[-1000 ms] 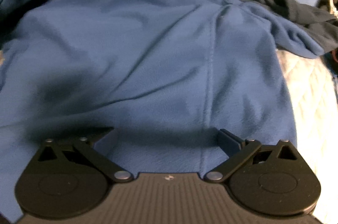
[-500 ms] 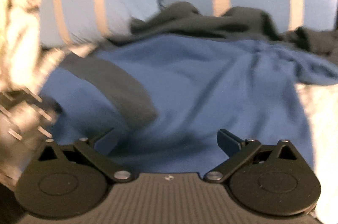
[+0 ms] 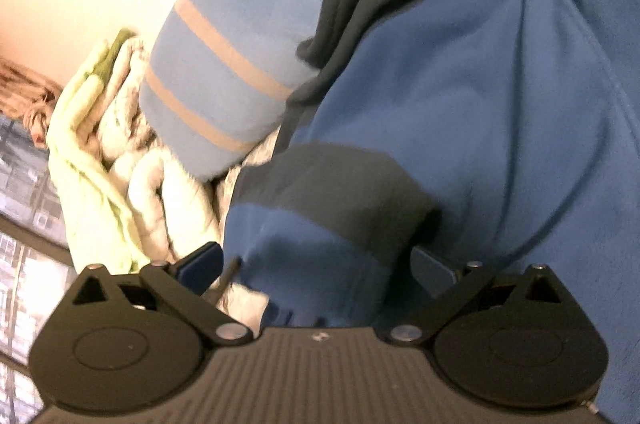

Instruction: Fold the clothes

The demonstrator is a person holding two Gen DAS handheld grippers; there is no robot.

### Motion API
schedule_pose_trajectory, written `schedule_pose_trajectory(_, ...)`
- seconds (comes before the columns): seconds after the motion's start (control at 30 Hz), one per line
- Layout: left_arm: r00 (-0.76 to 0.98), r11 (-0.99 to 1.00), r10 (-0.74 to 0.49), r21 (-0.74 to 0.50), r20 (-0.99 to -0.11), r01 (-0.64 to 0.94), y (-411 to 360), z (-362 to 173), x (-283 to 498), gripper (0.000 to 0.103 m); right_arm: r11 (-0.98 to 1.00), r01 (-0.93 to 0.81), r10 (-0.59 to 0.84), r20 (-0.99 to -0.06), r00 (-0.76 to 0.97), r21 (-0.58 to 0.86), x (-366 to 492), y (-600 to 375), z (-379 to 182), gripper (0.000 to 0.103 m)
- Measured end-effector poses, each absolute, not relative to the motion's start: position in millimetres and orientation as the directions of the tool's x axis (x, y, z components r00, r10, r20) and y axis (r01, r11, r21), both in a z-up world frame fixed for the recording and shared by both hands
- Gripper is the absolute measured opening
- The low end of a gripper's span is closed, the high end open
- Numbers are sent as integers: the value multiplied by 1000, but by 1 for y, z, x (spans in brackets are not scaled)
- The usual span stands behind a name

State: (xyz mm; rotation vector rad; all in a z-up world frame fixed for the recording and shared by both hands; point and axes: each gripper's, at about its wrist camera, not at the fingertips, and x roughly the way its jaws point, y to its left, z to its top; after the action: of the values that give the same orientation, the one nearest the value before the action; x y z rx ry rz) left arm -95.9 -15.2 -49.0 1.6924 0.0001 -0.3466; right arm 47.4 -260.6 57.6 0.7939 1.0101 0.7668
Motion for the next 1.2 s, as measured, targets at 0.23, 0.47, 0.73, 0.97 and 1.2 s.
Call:
schedule_pose_trajectory(0.23,937,-363,-256,922,-238,135,-14,-78,-92,51,502,-116,825,-435,359,857,59,-265,54,103)
schedule_pose_trajectory(0.47,924,-290,-237,929,-301,229,-19,-74,-74,22,526,-123,812,-453,368,842,55,-269,57,103)
schedule_pose_trajectory(0.73,922,420,-246,824,-300,380,-22,17,-46,11,536,-124,796,-451,403,835,54,-281,59,103)
schedule_pose_trajectory(0.97,977,907,-113,382,-183,176,46,112,-25,9,571,-145,765,-460,451,808,58,-286,67,103)
schedule_pose_trajectory(1.2,971,972,227,74,-71,-222,178,183,-60,9,617,-194,758,-509,408,763,50,-268,66,103)
